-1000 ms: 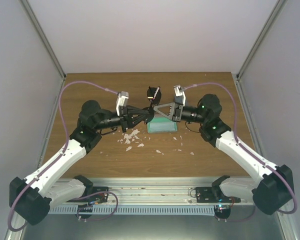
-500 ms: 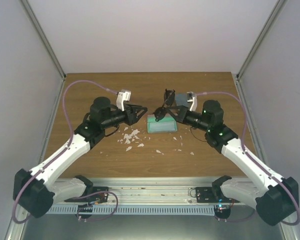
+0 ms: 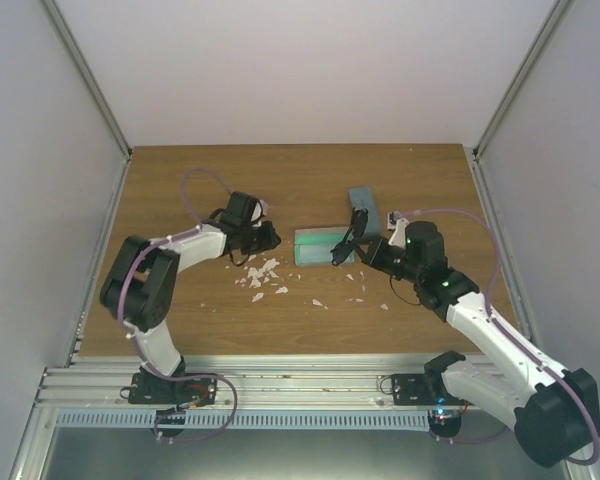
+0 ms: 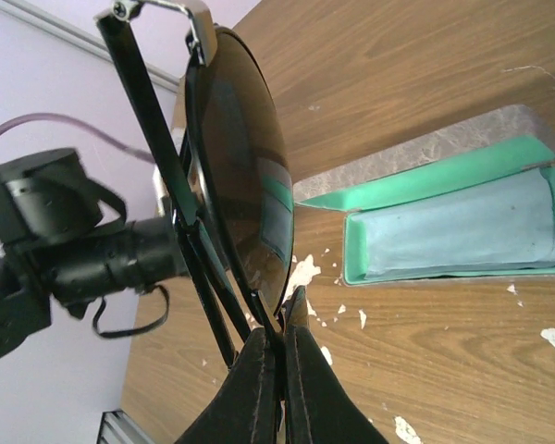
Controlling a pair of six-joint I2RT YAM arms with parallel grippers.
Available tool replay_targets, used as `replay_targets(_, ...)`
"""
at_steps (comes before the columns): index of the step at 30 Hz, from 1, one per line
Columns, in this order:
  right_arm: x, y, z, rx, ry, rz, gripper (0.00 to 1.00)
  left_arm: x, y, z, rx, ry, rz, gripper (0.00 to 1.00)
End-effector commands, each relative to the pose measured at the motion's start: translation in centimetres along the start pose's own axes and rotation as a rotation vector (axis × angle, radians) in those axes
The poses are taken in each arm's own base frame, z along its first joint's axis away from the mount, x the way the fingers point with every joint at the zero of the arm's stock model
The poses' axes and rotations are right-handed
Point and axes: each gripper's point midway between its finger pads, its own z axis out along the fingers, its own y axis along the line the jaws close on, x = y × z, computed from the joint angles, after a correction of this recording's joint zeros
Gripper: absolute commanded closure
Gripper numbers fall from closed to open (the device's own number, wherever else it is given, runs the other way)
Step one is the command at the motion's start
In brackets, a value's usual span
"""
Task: Organize the sunglasses
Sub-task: Adjust the sunglasses case at the center of the board.
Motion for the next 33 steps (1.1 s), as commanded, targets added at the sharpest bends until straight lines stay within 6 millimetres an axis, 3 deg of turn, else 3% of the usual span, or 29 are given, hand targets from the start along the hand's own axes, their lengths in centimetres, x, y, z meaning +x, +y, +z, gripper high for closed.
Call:
replay_targets(1, -0.3, -0.9, -0.8, 0.034, -0.037, -0.013, 0.99, -2.5, -0.3, 2.5, 0.016, -0.018, 0.000, 0.87)
replay_targets(7, -0.6, -1.0, -1.1, 0.048, -0.054, -0.019, 0.99, -2.5, 0.1, 5.6, 0.053, 0.039, -0.010, 0.90)
replay_targets(18, 0.1, -2.1, -0.6, 0.081, -0.023, 0.035, 1.00, 0.4, -1.0, 8.2, 0.218, 0.189, 0.005, 0.89)
replay_targets(33, 1.7, -5.7, 0.2, 0.206, 0.012, 0.158, 0.99, 6.3, -2.3, 7.1, 0.329, 0.285, 0.020, 0.89)
